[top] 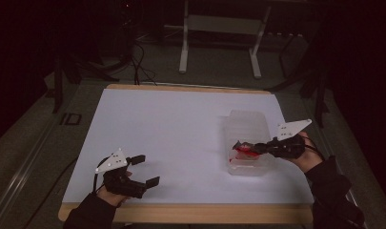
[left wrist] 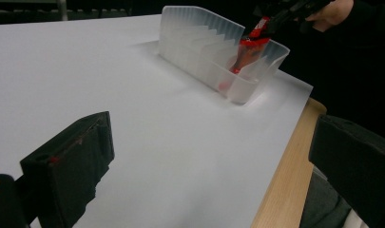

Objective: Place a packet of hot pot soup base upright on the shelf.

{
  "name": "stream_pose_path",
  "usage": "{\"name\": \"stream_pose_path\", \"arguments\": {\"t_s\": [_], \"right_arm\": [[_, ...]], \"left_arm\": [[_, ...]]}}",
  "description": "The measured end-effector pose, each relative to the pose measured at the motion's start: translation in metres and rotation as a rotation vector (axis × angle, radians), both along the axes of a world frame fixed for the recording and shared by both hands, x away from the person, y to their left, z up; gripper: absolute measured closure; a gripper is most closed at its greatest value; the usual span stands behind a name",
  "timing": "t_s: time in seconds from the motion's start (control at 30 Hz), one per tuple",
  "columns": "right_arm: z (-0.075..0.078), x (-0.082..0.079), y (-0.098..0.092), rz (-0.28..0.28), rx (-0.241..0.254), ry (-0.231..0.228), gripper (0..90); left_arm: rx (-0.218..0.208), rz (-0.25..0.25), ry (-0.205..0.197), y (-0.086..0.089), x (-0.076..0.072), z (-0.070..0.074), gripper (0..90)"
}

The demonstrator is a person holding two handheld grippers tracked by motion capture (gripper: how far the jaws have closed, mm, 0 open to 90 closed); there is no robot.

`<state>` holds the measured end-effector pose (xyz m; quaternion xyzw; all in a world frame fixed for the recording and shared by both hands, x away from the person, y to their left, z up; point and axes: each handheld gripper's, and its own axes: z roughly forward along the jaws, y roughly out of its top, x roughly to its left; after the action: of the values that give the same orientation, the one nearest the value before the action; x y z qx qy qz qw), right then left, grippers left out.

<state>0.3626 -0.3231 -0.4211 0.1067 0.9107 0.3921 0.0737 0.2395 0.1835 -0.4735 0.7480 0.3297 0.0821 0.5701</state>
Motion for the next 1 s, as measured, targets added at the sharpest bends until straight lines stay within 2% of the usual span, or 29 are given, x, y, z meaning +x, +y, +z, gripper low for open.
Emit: {"name": "stream_pose_path", "arguments": {"t_s": [0.13, 0.2, 0.23, 0.47, 0.57, 0.63, 0.77, 0.83, 1.0], "right_arm": [[-0.002, 0.001, -0.003, -0.013, -0.002, 0.007, 88.1], [-0.002, 0.002, -0.004, -0.032, -0.005, 0.005, 81.1], [-0.001, 0.002, -0.004, -0.042, -0.004, 0.007, 81.0], [0.015, -0.002, 0.000, -0.064, -0.007, -0.034, 74.3], [0.025, -0.004, 0.000, -0.092, 0.013, -0.042, 65.3], [0.028, -0.005, 0.003, -0.115, -0.020, -0.044, 64.1], [0.029, -0.005, 0.004, -0.119, -0.034, -0.059, 60.6], [0.029, -0.006, 0.004, -0.121, -0.034, -0.055, 59.6], [0.030, -0.006, 0.005, -0.122, -0.027, -0.027, 50.6]], "left_arm": [[-0.001, -0.004, -0.002, -0.001, 0.000, 0.000, 1.3], [-0.006, -0.006, -0.004, -0.001, 0.000, 0.000, 1.3], [-0.006, -0.007, -0.004, -0.001, 0.000, 0.000, 1.3], [-0.005, 0.001, -0.005, 0.001, 0.000, -0.001, 1.3], [-0.005, 0.002, -0.006, 0.001, 0.000, 0.000, 1.3], [-0.004, 0.003, -0.006, 0.001, 0.000, 0.000, 1.3], [-0.002, 0.002, -0.007, 0.001, 0.000, -0.001, 1.3], [0.004, 0.001, -0.012, 0.001, 0.000, 0.000, 1.3], [0.002, 0.002, -0.011, 0.001, 0.000, 0.000, 1.4]]}}
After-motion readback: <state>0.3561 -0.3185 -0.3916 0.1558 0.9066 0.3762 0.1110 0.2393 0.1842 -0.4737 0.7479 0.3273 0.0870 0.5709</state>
